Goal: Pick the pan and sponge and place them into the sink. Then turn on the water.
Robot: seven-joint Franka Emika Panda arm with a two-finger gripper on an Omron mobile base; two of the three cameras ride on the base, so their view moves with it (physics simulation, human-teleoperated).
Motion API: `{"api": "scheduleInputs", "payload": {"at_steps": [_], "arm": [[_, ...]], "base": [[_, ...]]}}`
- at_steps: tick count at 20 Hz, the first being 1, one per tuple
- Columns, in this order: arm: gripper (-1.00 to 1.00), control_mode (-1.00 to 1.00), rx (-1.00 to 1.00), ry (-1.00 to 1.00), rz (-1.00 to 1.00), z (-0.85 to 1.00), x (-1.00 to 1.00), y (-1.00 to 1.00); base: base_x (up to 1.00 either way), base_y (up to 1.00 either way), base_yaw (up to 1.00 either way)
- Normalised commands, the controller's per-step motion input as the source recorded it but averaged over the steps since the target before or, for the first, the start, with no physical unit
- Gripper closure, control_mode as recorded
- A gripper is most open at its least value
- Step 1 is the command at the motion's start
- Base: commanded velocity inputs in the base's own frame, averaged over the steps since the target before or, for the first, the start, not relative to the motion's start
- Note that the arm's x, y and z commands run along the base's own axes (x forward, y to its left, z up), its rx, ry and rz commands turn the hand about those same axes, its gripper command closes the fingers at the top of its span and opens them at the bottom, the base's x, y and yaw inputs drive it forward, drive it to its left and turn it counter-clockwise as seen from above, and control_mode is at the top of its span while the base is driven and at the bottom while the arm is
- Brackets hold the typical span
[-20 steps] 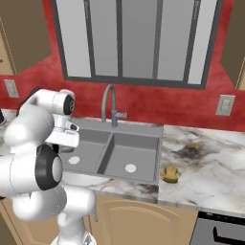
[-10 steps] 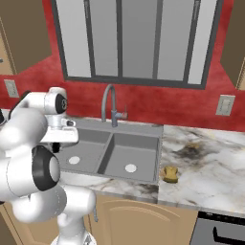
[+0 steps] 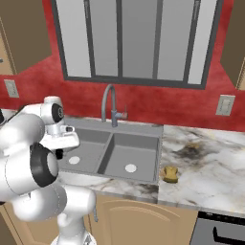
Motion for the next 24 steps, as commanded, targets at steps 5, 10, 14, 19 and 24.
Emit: {"api": "scheduleInputs", "payload": {"at_steps": [5, 10, 14, 19, 24], "arm": [[1.00, -1.00, -0.02, -0.03, 0.14, -0.26, 0.28, -0.02], [1.00, -1.00, -0.01, 0.00, 0.15, -0.05, 0.33, -0.04], [1.00, -1.00, -0.01, 0.00, 0.13, -0.23, 0.13, 0.00], [1.00, -1.00, 0.00, 0.00, 0.06, -0.53, 0.00, 0.00], [1.00, -1.00, 0.00, 0.00, 0.02, -0.50, 0.03, 0.00]], "base": [[0.00, 0.00, 0.00], [0.00, 0.00, 0.00], [0.00, 0.00, 0.00], [0.00, 0.00, 0.00], [0.00, 0.00, 0.00]]}}
